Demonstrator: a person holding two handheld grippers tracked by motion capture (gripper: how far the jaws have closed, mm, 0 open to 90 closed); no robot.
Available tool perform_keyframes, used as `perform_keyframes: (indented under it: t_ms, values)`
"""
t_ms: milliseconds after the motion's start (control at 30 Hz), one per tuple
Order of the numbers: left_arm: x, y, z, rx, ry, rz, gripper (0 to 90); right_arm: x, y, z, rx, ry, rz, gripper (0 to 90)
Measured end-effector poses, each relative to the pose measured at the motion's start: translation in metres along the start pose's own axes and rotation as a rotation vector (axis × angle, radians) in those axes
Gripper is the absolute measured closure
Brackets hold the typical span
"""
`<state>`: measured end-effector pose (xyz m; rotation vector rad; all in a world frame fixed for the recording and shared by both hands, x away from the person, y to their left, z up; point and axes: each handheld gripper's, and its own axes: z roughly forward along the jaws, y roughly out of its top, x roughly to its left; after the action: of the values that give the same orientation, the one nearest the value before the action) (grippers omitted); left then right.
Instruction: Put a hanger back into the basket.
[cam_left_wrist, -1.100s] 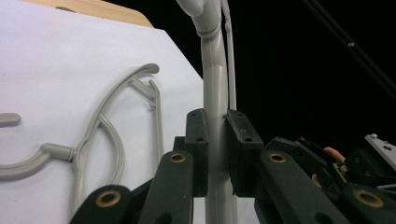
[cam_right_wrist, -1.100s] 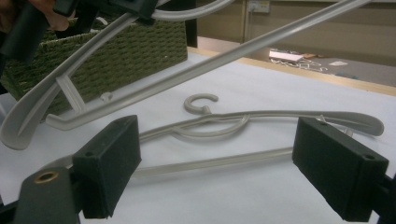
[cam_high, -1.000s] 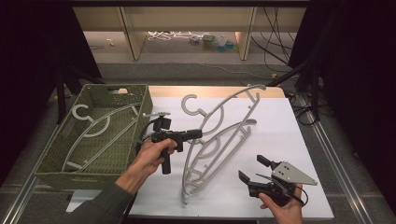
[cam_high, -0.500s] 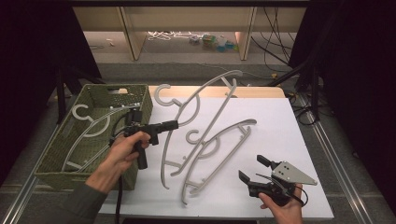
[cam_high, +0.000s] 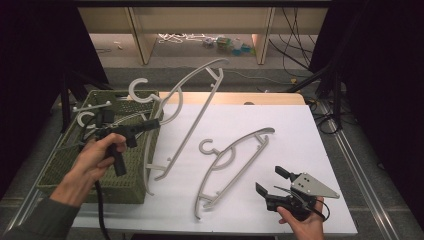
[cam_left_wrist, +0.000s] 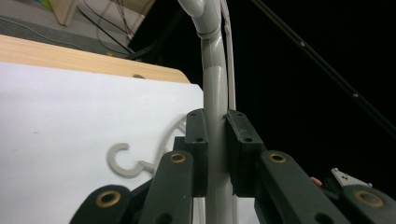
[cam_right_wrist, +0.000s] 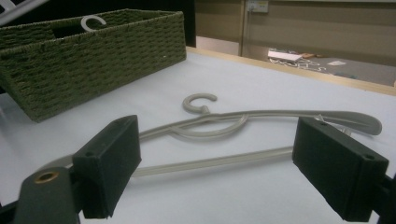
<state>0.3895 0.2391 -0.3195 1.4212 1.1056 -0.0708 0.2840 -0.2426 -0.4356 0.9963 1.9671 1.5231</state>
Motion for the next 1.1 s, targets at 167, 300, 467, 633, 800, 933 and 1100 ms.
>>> perform_keyframes:
  t_ms: [167, 300, 467, 633, 800, 933, 1100]
  values:
    - [0.009, 0.012, -0.026, -0.038, 0.051, -0.002, 80.0, 0.000, 0.000, 0.000, 0.004, -0.002, 0.001, 16.1]
    - [0.019, 0.020, -0.045, -0.060, 0.100, 0.003, 79.9, 0.001, 0.000, 0.000, 0.010, -0.003, 0.003, 16.1]
    - [0.033, 0.026, -0.065, -0.081, 0.160, -0.008, 80.0, 0.000, 0.000, 0.000, 0.017, -0.007, -0.010, 16.1]
    - [0.050, 0.031, -0.081, -0.094, 0.223, -0.003, 80.0, 0.000, 0.000, 0.000, 0.019, -0.009, -0.010, 16.1]
    - [0.066, 0.034, -0.092, -0.092, 0.273, -0.006, 80.0, 0.000, 0.000, 0.000, 0.015, -0.012, -0.009, 16.1]
    - [0.079, 0.035, -0.101, -0.072, 0.296, 0.000, 80.0, 0.000, 0.000, 0.000, 0.020, -0.009, -0.010, 16.1]
    - [0.094, 0.033, -0.109, -0.048, 0.308, -0.006, 80.0, -0.001, 0.000, 0.000, 0.016, -0.013, -0.007, 16.1]
